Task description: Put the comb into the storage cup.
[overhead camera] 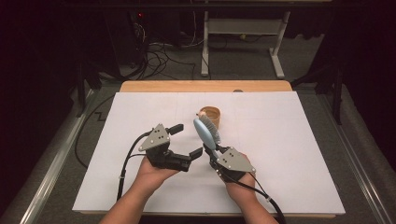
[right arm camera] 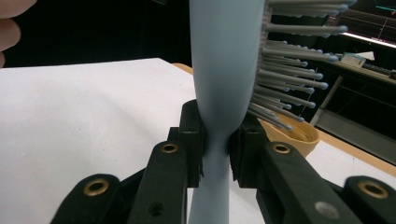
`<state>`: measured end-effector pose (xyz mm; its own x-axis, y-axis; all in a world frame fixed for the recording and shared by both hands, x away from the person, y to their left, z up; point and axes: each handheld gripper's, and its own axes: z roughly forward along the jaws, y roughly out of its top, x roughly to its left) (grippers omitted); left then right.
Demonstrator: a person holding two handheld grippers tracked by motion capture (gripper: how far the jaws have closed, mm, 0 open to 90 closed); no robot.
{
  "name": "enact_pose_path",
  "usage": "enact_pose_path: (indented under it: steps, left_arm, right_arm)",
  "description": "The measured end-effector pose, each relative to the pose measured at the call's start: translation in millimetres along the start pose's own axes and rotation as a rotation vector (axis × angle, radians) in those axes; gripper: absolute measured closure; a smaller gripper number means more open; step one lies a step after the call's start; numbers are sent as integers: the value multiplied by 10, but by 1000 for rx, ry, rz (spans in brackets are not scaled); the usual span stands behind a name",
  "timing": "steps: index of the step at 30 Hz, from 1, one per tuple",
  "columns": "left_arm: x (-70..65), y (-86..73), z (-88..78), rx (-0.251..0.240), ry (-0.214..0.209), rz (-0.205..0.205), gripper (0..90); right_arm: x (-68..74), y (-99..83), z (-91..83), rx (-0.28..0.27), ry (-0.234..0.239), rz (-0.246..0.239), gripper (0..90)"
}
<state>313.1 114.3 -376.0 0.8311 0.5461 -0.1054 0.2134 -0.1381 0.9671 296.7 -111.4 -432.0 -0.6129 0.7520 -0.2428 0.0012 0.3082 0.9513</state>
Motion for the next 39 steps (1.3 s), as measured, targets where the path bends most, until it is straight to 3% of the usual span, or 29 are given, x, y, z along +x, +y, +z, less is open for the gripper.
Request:
enact_pose_path:
  steps: [28, 39]
  left_arm:
    - [-99, 134, 262, -2, 39, -6, 1]
    - [-120, 168, 246, -26, 49, -10, 104]
  right_arm:
    - [50, 13, 13, -4, 7, -10, 783]
    - [50, 12, 13, -3, 2, -5, 783]
